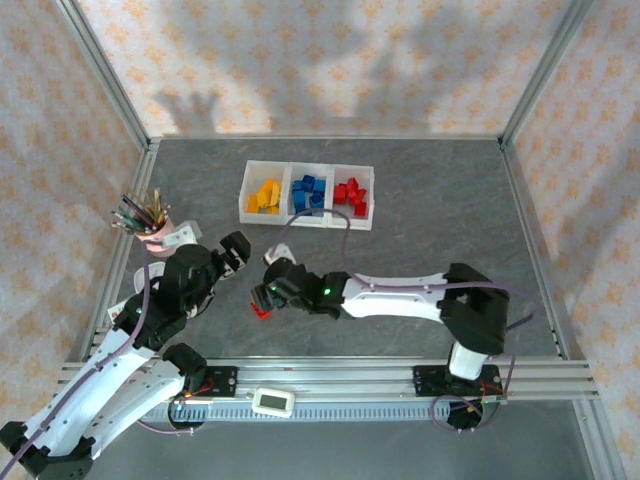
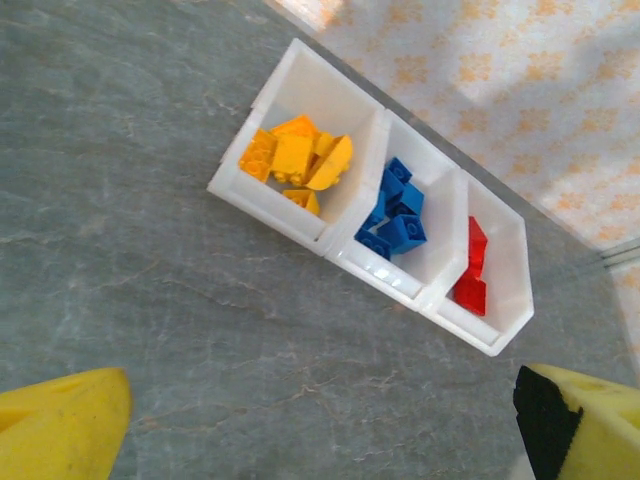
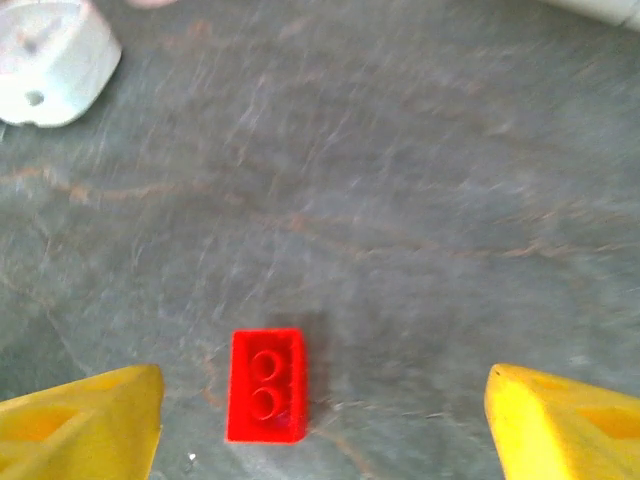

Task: Sort the legos into containers by color
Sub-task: Pick up the lego from the bottom-center of the table.

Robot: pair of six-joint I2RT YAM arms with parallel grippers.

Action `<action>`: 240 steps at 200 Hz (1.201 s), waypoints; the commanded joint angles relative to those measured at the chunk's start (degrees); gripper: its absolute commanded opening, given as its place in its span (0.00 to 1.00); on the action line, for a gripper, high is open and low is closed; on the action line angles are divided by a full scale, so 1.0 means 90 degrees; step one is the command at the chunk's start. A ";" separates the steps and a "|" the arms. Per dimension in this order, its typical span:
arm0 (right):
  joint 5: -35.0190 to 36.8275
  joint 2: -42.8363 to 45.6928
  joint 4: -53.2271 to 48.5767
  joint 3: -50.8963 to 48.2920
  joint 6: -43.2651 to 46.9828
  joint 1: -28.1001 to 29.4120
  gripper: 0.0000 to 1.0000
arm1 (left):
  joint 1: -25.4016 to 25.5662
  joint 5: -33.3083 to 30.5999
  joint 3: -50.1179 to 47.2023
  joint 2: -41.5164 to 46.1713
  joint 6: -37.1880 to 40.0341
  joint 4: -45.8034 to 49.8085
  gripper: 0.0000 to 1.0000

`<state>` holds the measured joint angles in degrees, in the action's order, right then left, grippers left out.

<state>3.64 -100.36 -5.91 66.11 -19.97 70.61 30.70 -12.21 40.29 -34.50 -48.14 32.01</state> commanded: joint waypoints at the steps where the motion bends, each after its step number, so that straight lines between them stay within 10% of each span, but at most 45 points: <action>1: 0.0007 -0.0458 0.0237 0.0313 -0.0230 0.0183 0.85 | -0.0047 -0.0401 0.0095 0.0175 -0.0214 0.0644 0.99; 117: 0.0264 -0.2117 -0.0356 0.1258 0.0095 0.0291 0.68 | -0.0070 -0.0740 0.0176 0.0171 -0.0335 0.0861 0.99; 240: 0.0647 -0.1397 -0.0429 0.0756 -0.0200 0.0228 0.20 | -0.0070 -0.0401 0.0089 -0.0007 -0.0257 0.0414 0.99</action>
<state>7.73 -117.47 -8.14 74.43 -20.36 72.97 30.61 -16.73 40.47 -34.06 -50.98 37.98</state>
